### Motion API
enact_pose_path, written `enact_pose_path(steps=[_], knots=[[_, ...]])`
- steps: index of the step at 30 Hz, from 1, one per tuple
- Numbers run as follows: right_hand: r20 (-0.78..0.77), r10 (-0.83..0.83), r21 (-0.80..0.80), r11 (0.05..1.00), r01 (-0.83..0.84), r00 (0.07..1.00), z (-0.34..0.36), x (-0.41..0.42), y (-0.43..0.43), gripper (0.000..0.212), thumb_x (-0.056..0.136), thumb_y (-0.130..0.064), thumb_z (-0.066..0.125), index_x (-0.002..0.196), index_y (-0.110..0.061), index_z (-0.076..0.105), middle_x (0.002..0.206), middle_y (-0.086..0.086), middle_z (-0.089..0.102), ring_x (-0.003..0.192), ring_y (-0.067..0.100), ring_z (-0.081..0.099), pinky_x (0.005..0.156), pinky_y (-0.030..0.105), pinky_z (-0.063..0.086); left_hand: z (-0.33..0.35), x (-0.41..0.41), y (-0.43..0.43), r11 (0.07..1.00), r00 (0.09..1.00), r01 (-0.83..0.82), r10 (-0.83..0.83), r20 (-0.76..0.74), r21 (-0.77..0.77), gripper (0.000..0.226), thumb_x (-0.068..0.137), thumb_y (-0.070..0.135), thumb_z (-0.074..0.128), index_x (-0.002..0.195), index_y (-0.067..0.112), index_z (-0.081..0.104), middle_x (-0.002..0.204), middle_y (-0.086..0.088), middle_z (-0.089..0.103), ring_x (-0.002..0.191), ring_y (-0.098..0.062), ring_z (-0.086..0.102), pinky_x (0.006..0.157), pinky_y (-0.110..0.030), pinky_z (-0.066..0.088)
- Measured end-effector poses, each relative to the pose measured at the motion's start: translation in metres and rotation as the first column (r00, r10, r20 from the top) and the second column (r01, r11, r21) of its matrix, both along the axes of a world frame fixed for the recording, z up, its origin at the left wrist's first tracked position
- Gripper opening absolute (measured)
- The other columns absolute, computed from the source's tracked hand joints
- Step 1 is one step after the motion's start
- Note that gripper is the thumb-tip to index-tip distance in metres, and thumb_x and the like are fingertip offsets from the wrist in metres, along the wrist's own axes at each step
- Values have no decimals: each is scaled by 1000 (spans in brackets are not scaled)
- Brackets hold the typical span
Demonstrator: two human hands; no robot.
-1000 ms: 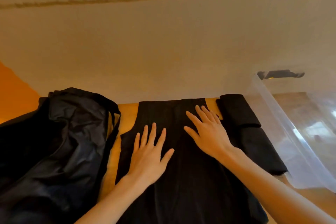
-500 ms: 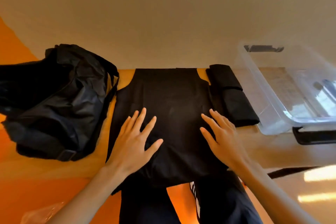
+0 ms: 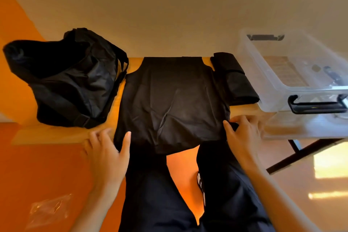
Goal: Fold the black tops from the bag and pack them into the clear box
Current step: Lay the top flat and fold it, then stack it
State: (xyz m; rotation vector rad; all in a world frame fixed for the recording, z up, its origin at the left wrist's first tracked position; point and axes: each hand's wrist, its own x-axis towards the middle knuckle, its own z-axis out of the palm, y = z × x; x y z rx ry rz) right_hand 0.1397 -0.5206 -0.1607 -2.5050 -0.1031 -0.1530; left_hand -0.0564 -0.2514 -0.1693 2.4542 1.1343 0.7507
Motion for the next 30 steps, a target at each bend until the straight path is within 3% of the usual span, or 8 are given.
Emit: enact_pose_path(steps=[2, 5, 9, 13, 17, 23, 26, 30], knots=[[0, 42, 159, 986, -42, 999, 5, -2, 3, 13, 95, -33, 68, 91, -22, 63, 103, 6, 64, 107, 34, 56, 96, 49, 45, 0, 2, -5, 995, 998, -64, 65, 15, -81, 41, 93, 46, 68, 102, 10, 52, 108, -16, 53, 96, -38, 52, 77, -56, 51], [-79, 113, 470, 881, -63, 990, 17, -13, 2, 15, 99, -25, 65, 88, -16, 62, 83, 2, 67, 82, 23, 67, 73, 33, 56, -4, 4, -10, 932, 985, -79, 128, 117, -353, 46, 89, 51, 70, 106, 16, 44, 105, -11, 57, 82, -30, 62, 64, -52, 57], [-256, 266, 740, 672, 11, 929, 36, -20, -6, 27, 88, -30, 75, 101, -8, 66, 83, 8, 73, 75, 25, 72, 74, 41, 61, -2, 12, -19, 614, 856, 60, 375, 357, -787, 45, 89, 10, 79, 119, 10, 45, 105, -12, 67, 93, -24, 69, 84, -44, 58], [-396, 368, 695, 719, 12, 841, 49, -13, -25, 51, 68, -40, 81, 108, -9, 72, 84, 15, 75, 58, 13, 64, 61, 24, 54, 9, -1, -11, 486, 873, 145, 347, 343, -862, 22, 89, 5, 75, 110, 4, 67, 102, -9, 75, 100, -29, 72, 78, -35, 55], [-531, 401, 639, 768, 43, 746, 52, -6, -46, 56, 67, -33, 82, 113, -7, 65, 78, 11, 73, 60, 14, 61, 58, 22, 53, 37, -19, 3, 334, 900, 265, 252, 357, -905, 22, 94, 15, 68, 115, 10, 74, 109, -8, 78, 103, -30, 73, 88, -45, 55], [-469, 344, 790, 576, 212, 813, 48, -14, -41, 21, 92, -13, 68, 112, -7, 70, 105, 7, 77, 107, 21, 70, 91, 32, 50, 66, -30, 7, 405, 862, 405, 129, 490, -819, 31, 84, 27, 68, 114, 19, 73, 114, 4, 77, 105, -11, 72, 95, -38, 50], [-431, 400, 855, 468, 224, 809, 53, -20, -28, 19, 100, -17, 60, 116, -13, 68, 107, 2, 78, 105, 13, 73, 85, 28, 55, 64, -31, 5, 491, 885, 413, -19, 465, -767, 29, 90, 32, 64, 117, 25, 72, 119, 10, 75, 113, -7, 69, 100, -37, 48], [-436, 322, 667, 742, 62, 840, 44, -21, -21, 30, 91, -39, 69, 111, -17, 65, 102, 1, 75, 100, 15, 71, 83, 30, 54, 55, -28, 0, 595, 914, 396, -181, 364, -699, 25, 101, 35, 55, 123, 41, 65, 119, 27, 70, 114, 4, 64, 96, -30, 51]])
